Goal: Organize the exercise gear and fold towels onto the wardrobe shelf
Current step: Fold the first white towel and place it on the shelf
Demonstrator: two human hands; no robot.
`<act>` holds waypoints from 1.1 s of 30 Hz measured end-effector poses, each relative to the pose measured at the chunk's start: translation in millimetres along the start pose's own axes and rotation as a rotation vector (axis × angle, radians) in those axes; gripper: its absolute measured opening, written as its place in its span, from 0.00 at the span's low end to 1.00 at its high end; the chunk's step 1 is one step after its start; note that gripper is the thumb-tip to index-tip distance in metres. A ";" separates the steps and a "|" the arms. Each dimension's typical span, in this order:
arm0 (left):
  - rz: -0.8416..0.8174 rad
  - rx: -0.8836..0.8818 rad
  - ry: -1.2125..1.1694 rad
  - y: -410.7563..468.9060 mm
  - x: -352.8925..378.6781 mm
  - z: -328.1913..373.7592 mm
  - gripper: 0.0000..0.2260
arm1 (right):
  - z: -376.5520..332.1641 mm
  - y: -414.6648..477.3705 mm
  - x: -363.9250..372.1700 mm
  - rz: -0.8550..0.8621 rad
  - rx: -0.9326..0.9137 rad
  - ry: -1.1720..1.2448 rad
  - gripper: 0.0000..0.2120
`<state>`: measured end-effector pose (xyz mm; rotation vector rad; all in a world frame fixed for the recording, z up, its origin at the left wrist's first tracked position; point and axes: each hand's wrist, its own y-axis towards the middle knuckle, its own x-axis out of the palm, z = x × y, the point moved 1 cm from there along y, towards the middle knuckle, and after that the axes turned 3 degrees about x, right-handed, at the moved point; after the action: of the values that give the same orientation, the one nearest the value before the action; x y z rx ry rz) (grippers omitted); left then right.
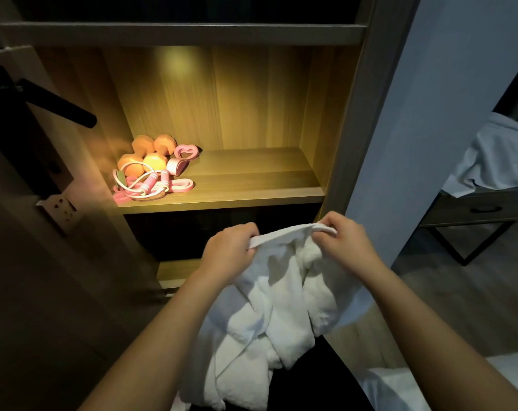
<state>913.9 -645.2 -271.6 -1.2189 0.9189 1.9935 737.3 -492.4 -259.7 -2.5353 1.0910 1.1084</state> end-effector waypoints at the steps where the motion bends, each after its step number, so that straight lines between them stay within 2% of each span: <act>1: 0.006 -0.078 -0.019 -2.0 1.5 -7.7 0.02 | 3.6 1.9 -3.2 0.032 0.034 -0.002 0.03; 3: 0.029 -0.220 -0.091 -4.2 3.5 -19.9 0.04 | 10.7 4.8 -7.5 0.077 0.098 -0.020 0.04; 5: 0.110 -0.333 -0.261 -4.4 1.3 -26.5 0.05 | 16.3 5.9 -9.6 0.094 0.154 -0.032 0.03; 7: 0.191 -0.378 -0.442 -2.9 -5.6 -27.2 0.05 | 17.9 5.0 -8.2 0.073 0.177 -0.033 0.02; 11: 0.155 -0.261 -0.482 6.3 -22.5 -13.6 0.05 | 1.4 -3.9 3.8 -0.096 0.018 -0.011 0.22; 14: 0.037 -0.125 -0.409 10.9 -28.0 4.6 0.07 | -16.7 -11.5 19.2 -0.228 -0.131 0.007 0.28; 17: -0.030 -0.056 -0.365 11.0 -27.0 18.3 0.07 | -28.6 -14.5 30.1 -0.270 -0.207 0.067 0.24; 19: -0.044 -0.057 -0.336 9.7 -26.0 23.4 0.07 | -31.3 -14.5 33.3 -0.234 -0.232 0.062 0.16; 21: -0.049 -0.073 -0.300 8.2 -25.1 25.0 0.08 | -30.7 -13.6 34.3 -0.187 -0.202 -0.002 0.08; 23: -0.044 -0.096 -0.263 5.9 -24.7 23.1 0.08 | -28.0 -12.6 33.9 -0.142 -0.160 -0.095 0.04; 31: -0.067 -0.261 -0.031 -18.8 -10.4 -4.3 0.04 | -8.5 -11.2 20.3 0.002 -0.037 -0.380 0.09; 33: -0.025 -0.344 -0.077 -25.7 -6.3 -10.8 0.04 | -5.4 -12.7 19.1 0.004 -0.003 -0.408 0.09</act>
<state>941.8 -640.3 -275.6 -1.3152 0.5326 2.2237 757.7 -496.2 -270.7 -2.1676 0.9807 1.5378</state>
